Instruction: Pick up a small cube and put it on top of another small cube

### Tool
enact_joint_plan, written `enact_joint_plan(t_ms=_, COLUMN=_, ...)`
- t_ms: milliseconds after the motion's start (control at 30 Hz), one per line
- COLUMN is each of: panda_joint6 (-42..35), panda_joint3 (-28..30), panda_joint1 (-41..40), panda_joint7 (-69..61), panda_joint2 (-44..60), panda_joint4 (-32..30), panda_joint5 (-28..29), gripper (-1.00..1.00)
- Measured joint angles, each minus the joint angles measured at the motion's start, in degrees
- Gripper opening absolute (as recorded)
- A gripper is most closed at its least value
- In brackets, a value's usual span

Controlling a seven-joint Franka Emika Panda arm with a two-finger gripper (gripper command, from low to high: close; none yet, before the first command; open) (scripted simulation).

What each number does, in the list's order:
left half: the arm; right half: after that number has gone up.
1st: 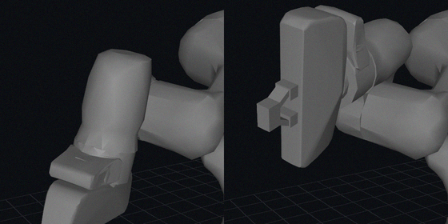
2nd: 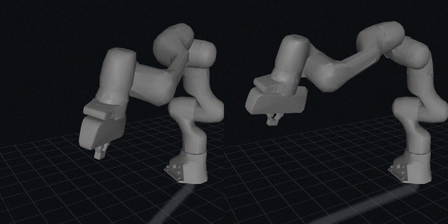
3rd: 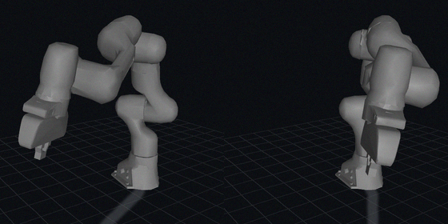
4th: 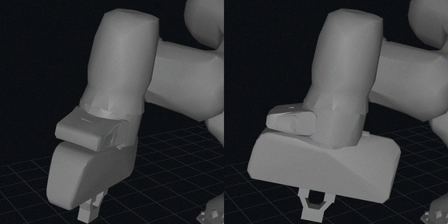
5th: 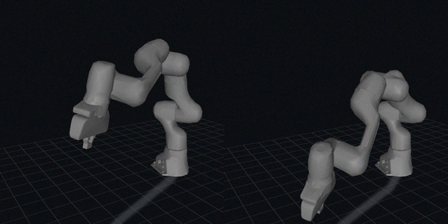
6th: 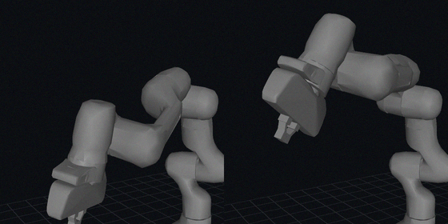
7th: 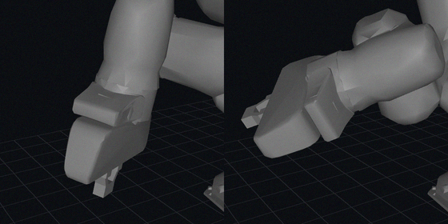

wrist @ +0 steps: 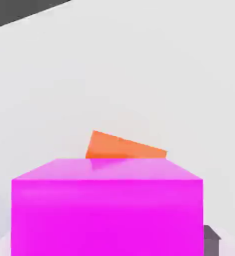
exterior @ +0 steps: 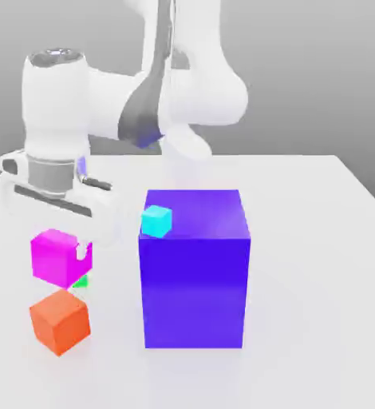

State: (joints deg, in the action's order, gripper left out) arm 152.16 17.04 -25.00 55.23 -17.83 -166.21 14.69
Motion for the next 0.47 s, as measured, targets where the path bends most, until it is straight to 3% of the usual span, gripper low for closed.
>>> enact_joint_plan(t_ms=100, panda_joint6=1.7, panda_joint3=3.1, panda_joint1=-5.8, panda_joint7=3.3, panda_joint2=-1.4, panda_joint4=-6.0, panda_joint5=-0.2, gripper=-1.0)
enact_joint_plan(t_ms=367, panda_joint6=15.8, panda_joint3=6.9, panda_joint1=-1.2, panda_joint7=-1.5, panda_joint2=12.6, panda_joint4=-6.7, panda_joint5=-8.4, gripper=-1.0)
enact_joint_plan(t_ms=400, panda_joint6=17.6, panda_joint3=6.9, panda_joint1=-0.9, panda_joint7=-2.3, panda_joint2=14.5, panda_joint4=-6.7, panda_joint5=-9.6, gripper=1.0)
enact_joint_plan(t_ms=467, panda_joint6=17.6, panda_joint3=6.9, panda_joint1=-0.9, panda_joint7=-2.3, panda_joint2=14.5, panda_joint4=-6.7, panda_joint5=-9.6, gripper=1.0)
